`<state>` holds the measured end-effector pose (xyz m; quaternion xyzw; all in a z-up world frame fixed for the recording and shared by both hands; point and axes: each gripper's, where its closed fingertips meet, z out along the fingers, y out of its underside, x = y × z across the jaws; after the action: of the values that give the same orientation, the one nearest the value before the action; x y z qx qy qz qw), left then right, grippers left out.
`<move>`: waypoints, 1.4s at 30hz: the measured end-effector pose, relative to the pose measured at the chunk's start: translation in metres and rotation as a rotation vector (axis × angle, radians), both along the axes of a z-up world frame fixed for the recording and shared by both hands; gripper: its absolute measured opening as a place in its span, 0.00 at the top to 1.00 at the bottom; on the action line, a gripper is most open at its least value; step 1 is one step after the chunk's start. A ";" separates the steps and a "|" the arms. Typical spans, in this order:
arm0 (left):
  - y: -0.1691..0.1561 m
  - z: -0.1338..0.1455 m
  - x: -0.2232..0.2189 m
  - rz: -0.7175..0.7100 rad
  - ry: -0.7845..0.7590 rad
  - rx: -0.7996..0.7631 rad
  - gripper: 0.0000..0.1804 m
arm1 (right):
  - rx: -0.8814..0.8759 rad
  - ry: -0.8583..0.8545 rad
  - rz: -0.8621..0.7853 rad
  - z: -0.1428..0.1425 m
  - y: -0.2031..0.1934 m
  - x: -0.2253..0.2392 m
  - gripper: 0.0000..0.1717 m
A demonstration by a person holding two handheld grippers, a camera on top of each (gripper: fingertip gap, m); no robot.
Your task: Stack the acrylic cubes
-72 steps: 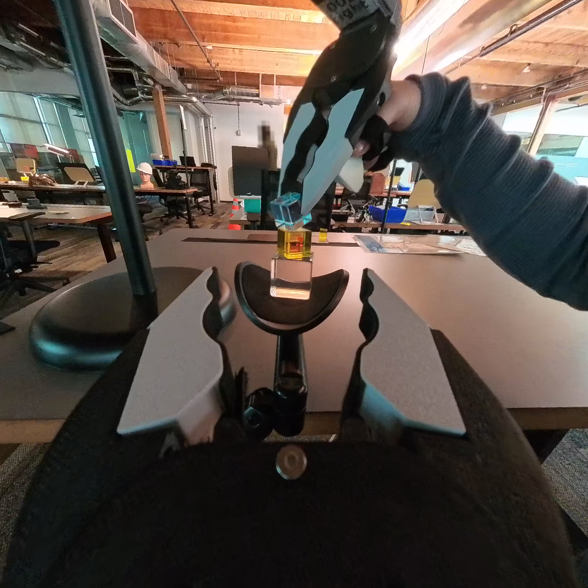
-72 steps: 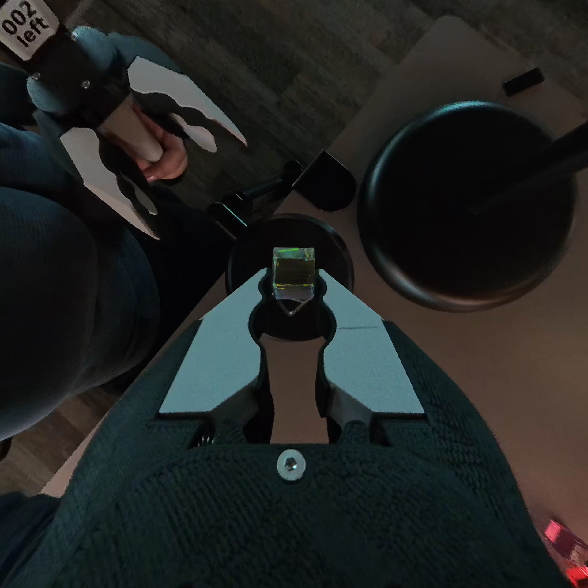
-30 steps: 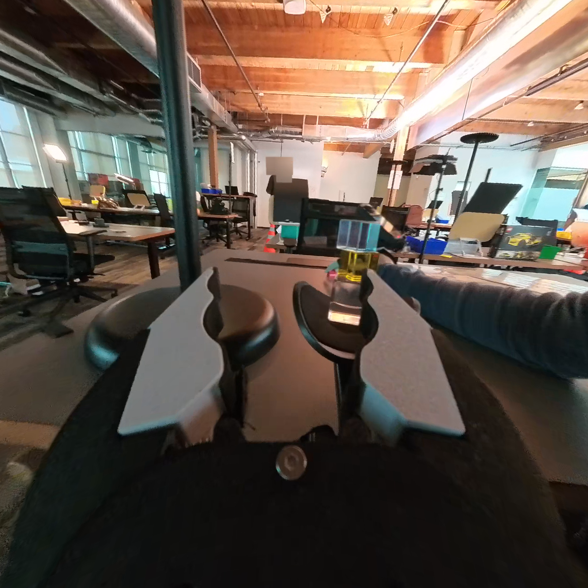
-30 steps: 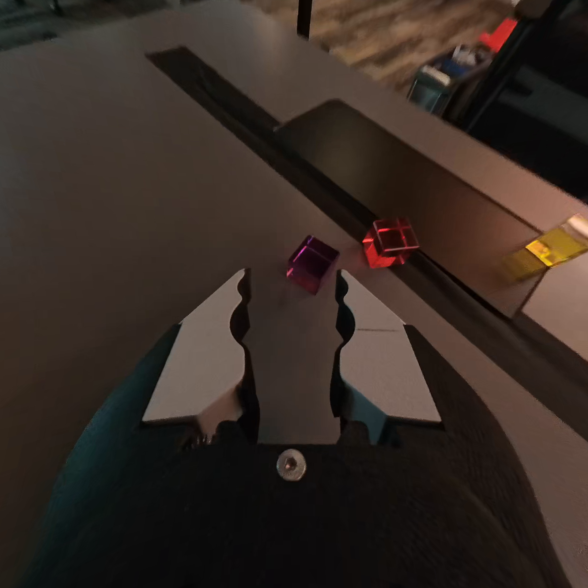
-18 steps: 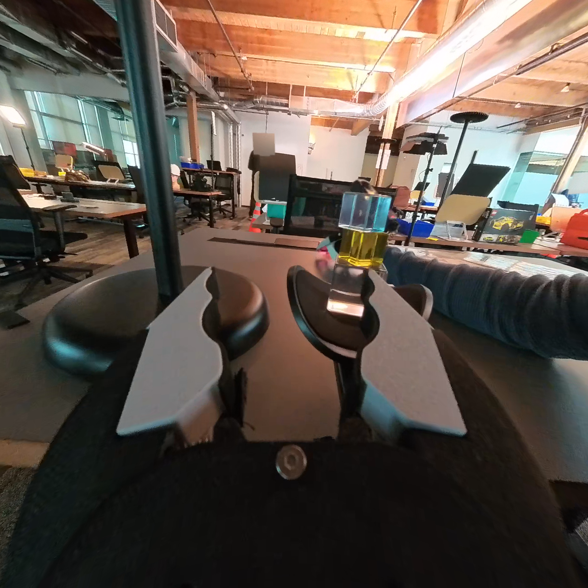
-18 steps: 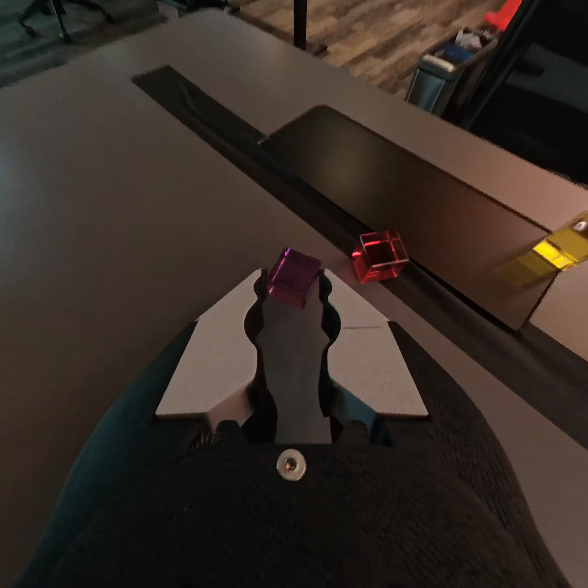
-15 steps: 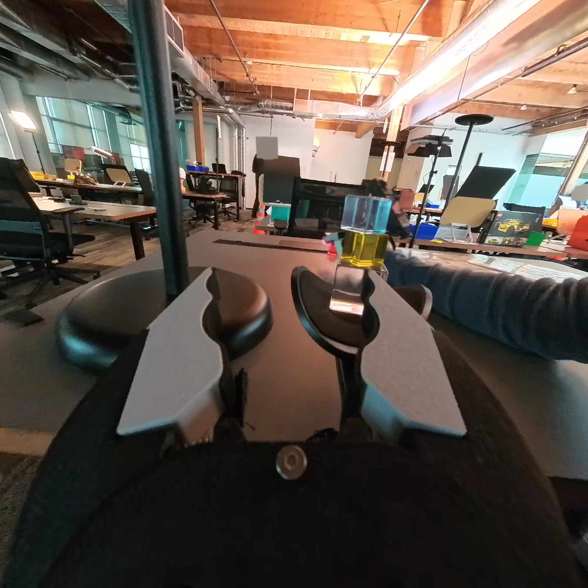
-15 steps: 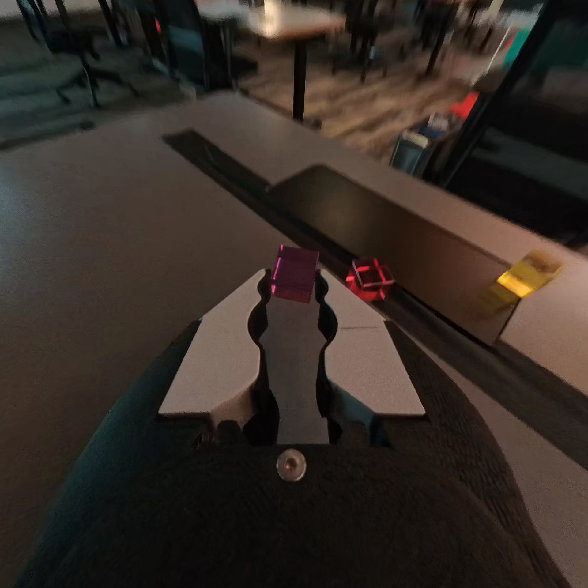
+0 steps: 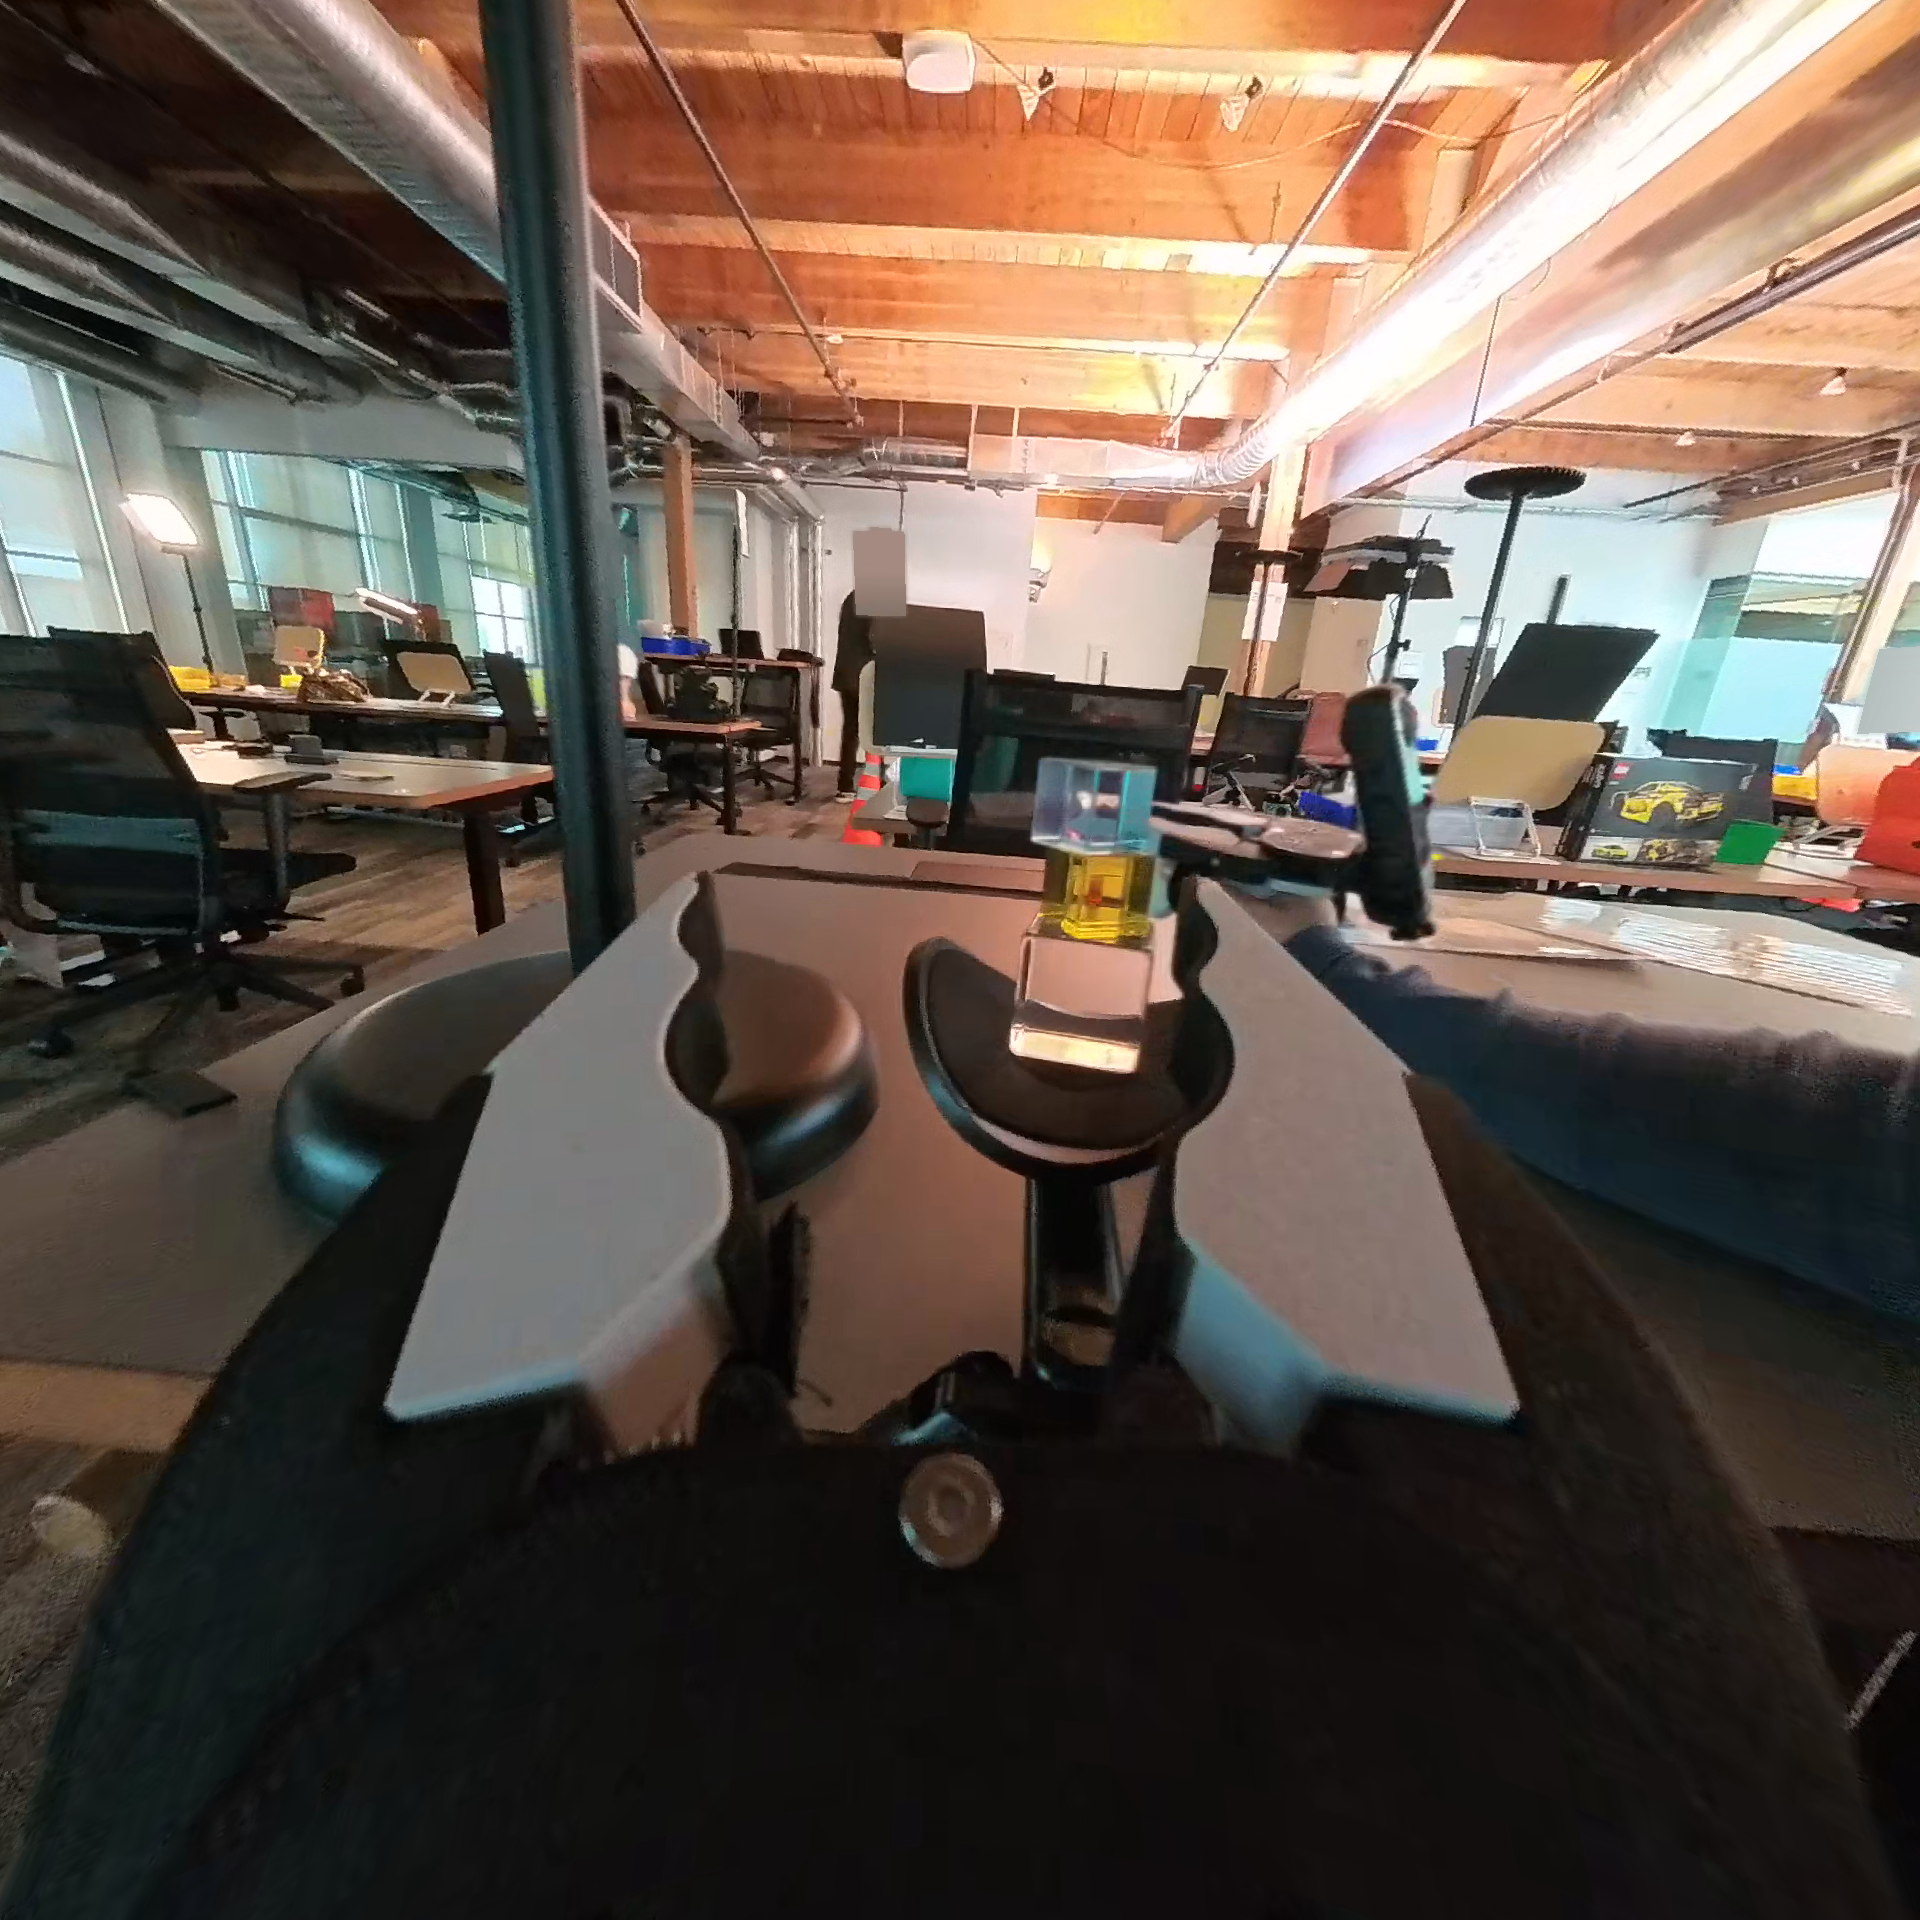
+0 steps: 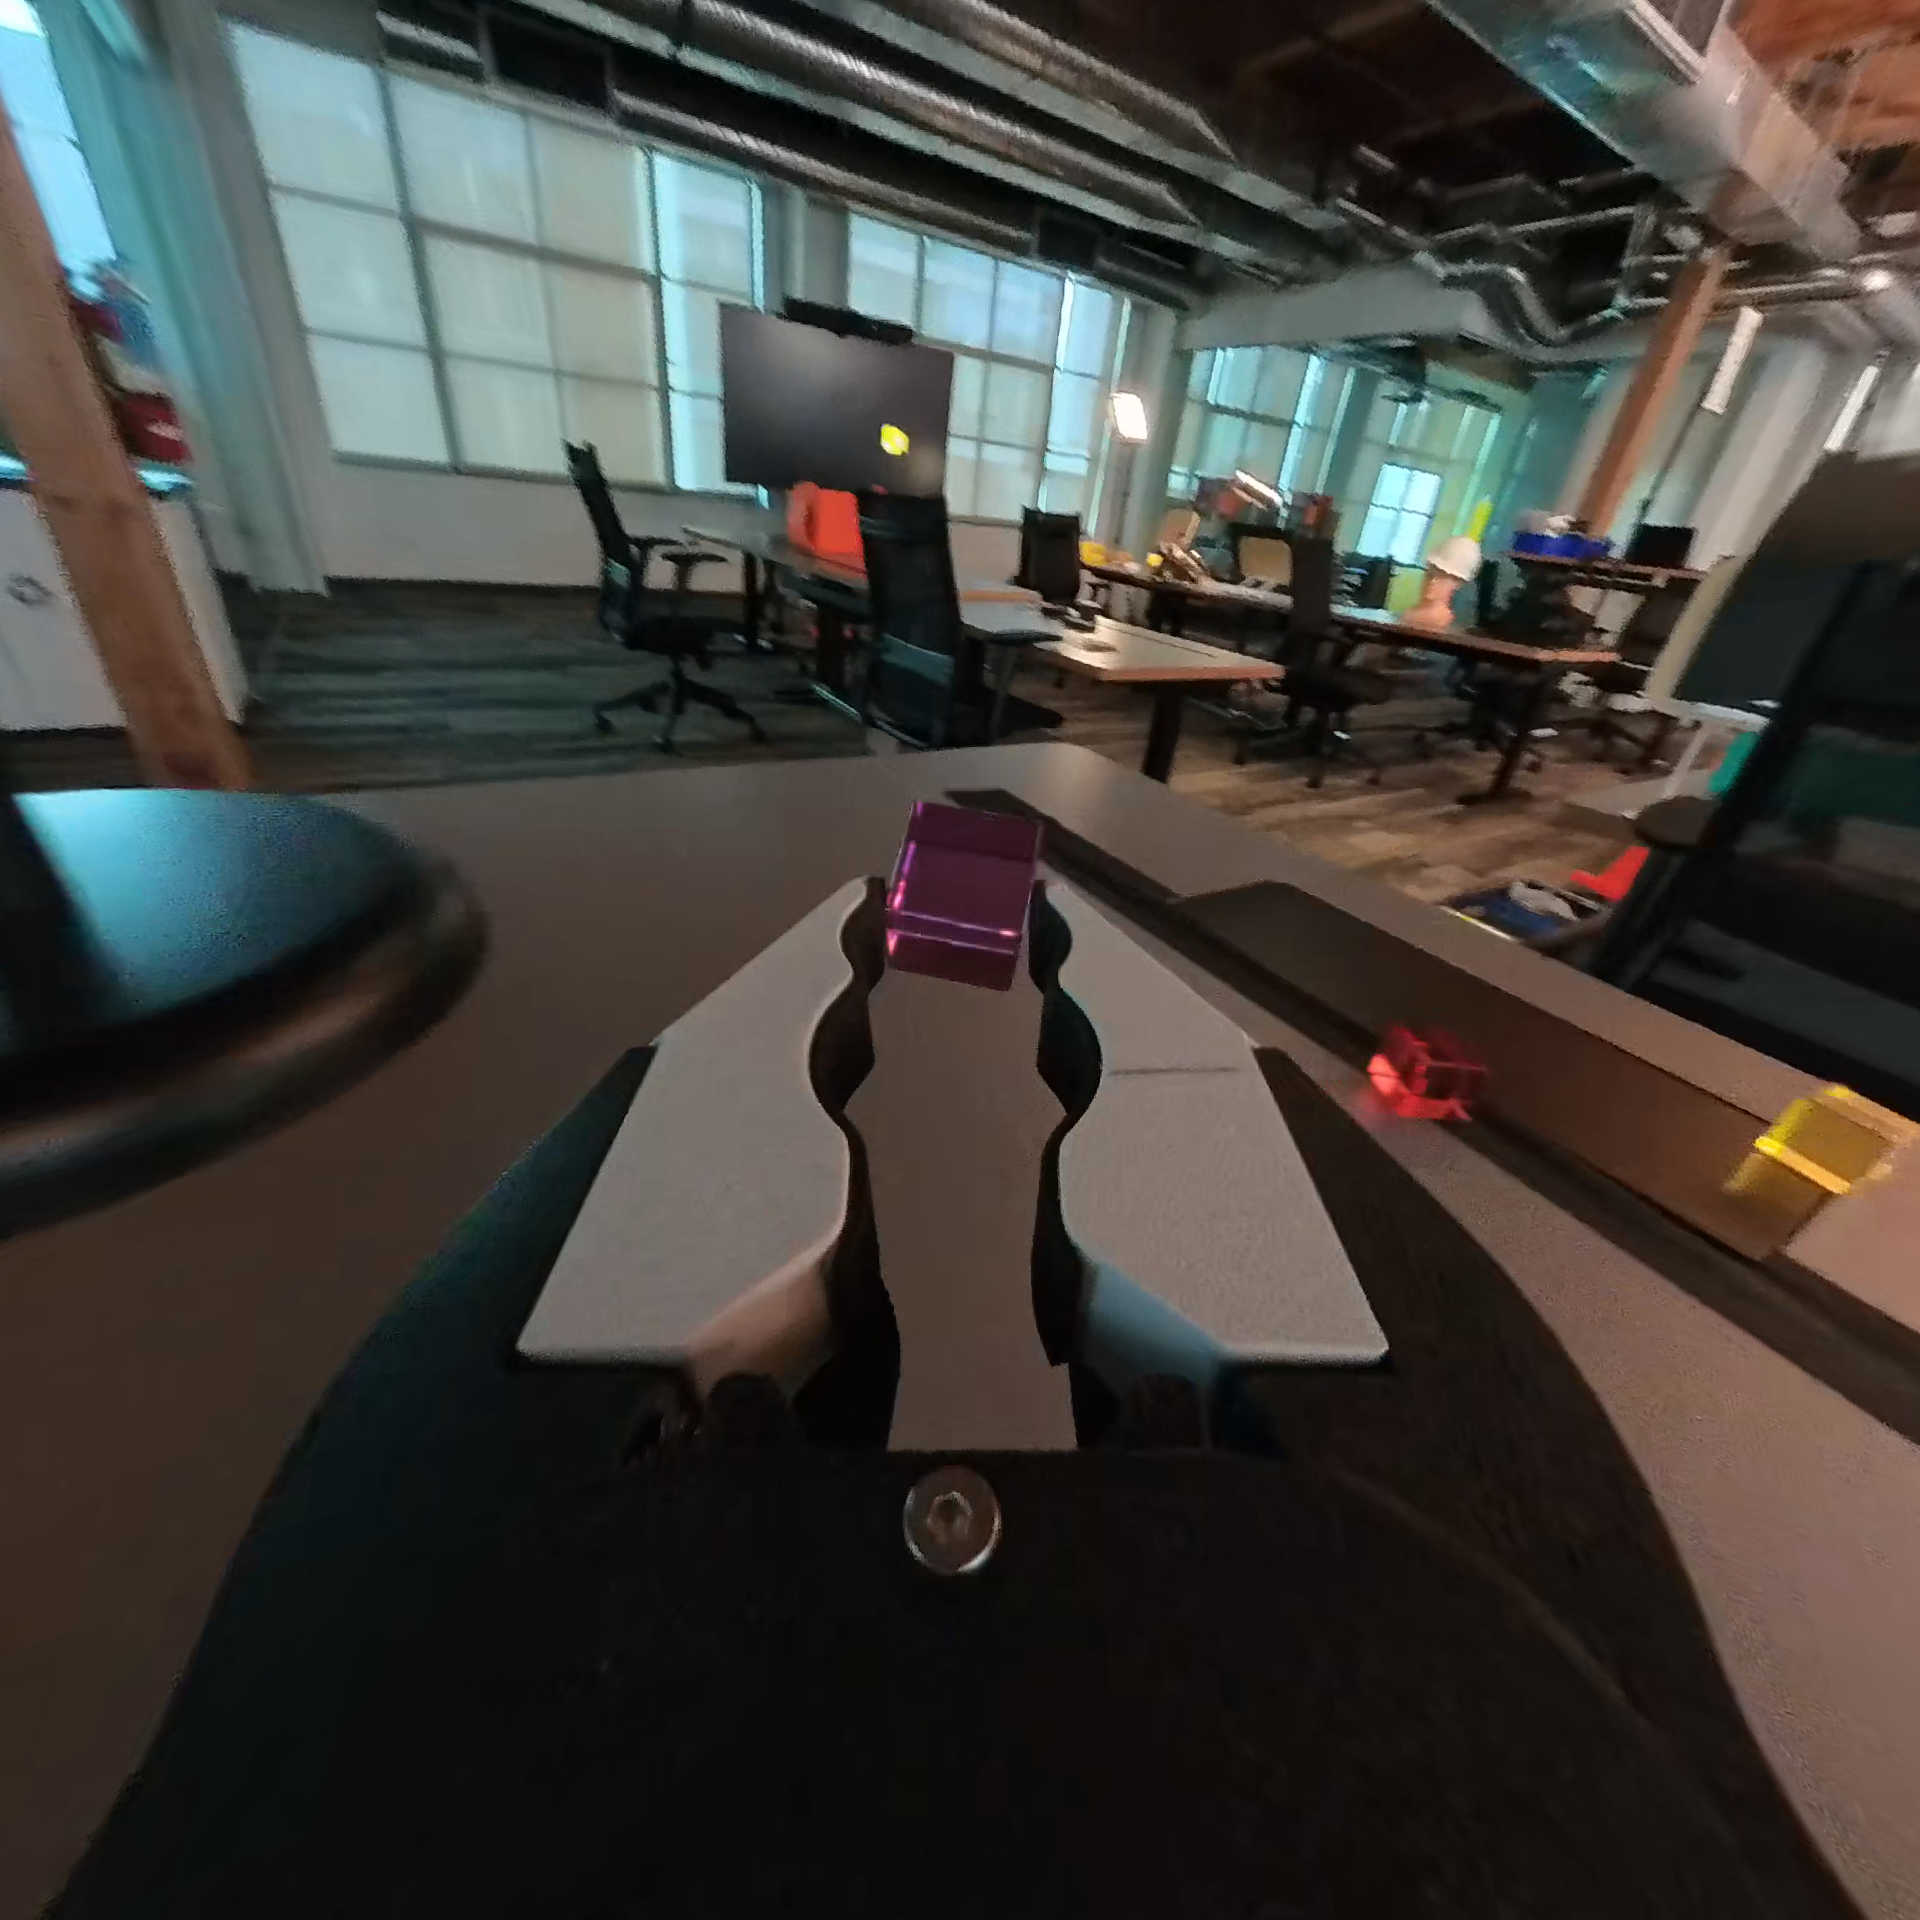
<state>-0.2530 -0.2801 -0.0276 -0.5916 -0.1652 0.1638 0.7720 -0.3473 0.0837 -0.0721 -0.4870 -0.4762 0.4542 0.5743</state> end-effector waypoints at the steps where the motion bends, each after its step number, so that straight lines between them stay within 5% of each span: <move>1: 0.001 0.001 0.002 -0.002 0.002 0.000 0.52 | 0.010 0.015 0.032 0.006 -0.013 0.005 0.85; 6: 0.007 0.004 0.016 -0.028 0.014 -0.008 0.52 | -0.056 0.118 0.359 0.086 -0.082 0.022 0.85; 10: 0.012 0.003 0.021 -0.035 0.016 -0.032 0.52 | -0.039 0.001 0.672 0.128 -0.160 0.046 0.85; 14: 0.015 0.005 0.026 -0.038 0.030 -0.036 0.52 | 0.081 -0.216 0.873 0.113 -0.227 0.067 0.85; 19: 0.017 0.003 0.029 -0.040 0.031 -0.042 0.52 | 0.083 -0.318 0.983 0.102 -0.265 0.076 0.85; 42: 0.021 0.000 0.029 -0.045 0.031 -0.054 0.52 | 0.181 -0.518 0.991 0.068 -0.288 0.080 0.85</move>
<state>-0.2239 -0.2595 -0.0279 -0.6134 -0.1352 0.1598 0.7616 -0.2670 -0.2039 -0.0045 -0.2494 -0.8105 0.4924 0.1963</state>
